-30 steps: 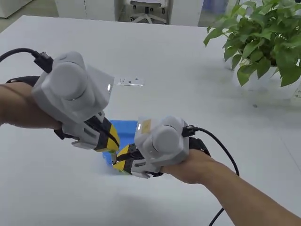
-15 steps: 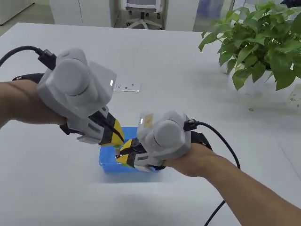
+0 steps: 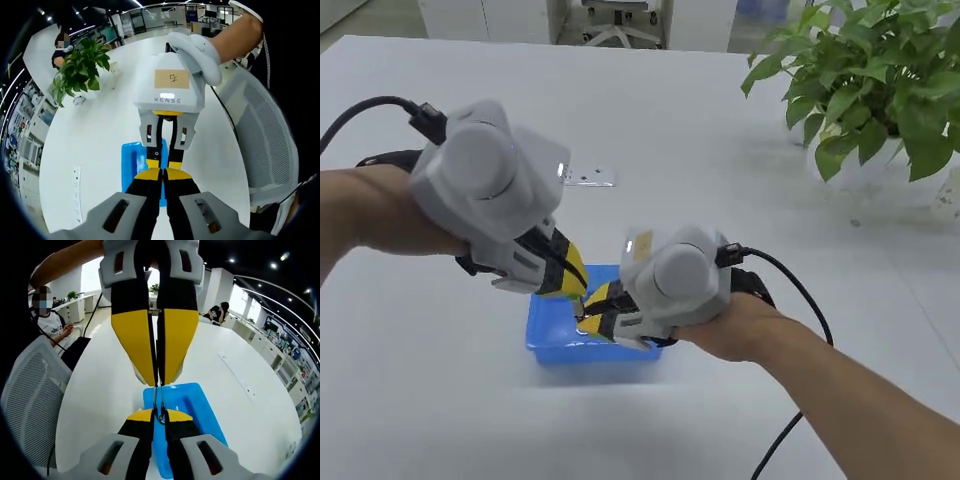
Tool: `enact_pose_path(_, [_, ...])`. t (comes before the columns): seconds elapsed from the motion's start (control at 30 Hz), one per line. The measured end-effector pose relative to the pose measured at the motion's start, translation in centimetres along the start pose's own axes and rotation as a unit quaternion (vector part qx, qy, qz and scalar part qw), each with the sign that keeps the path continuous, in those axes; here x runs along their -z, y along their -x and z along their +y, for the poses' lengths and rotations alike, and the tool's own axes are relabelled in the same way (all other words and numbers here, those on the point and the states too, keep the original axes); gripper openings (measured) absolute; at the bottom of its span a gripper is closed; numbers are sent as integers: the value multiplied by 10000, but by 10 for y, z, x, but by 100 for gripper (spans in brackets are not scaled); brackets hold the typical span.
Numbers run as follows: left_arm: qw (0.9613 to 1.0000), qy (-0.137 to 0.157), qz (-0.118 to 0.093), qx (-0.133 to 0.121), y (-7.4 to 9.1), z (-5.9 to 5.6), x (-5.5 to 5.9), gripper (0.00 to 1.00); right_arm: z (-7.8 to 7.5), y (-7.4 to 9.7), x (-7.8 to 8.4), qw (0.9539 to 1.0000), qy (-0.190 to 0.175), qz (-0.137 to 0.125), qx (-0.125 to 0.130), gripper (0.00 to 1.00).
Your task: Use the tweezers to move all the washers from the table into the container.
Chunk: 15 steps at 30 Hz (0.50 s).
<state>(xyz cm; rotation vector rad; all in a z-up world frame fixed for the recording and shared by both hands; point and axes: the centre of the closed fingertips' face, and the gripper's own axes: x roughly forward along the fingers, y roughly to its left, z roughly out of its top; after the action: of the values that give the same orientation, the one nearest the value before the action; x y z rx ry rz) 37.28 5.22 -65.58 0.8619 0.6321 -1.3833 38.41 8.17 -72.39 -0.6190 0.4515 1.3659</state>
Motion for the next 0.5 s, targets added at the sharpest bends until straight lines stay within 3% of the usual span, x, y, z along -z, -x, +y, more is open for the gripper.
enact_pose_path(0.5, [9999, 40, 82, 47, -19, 13, 13, 5, -15, -10, 21, 9999, -130, 73, 40, 10])
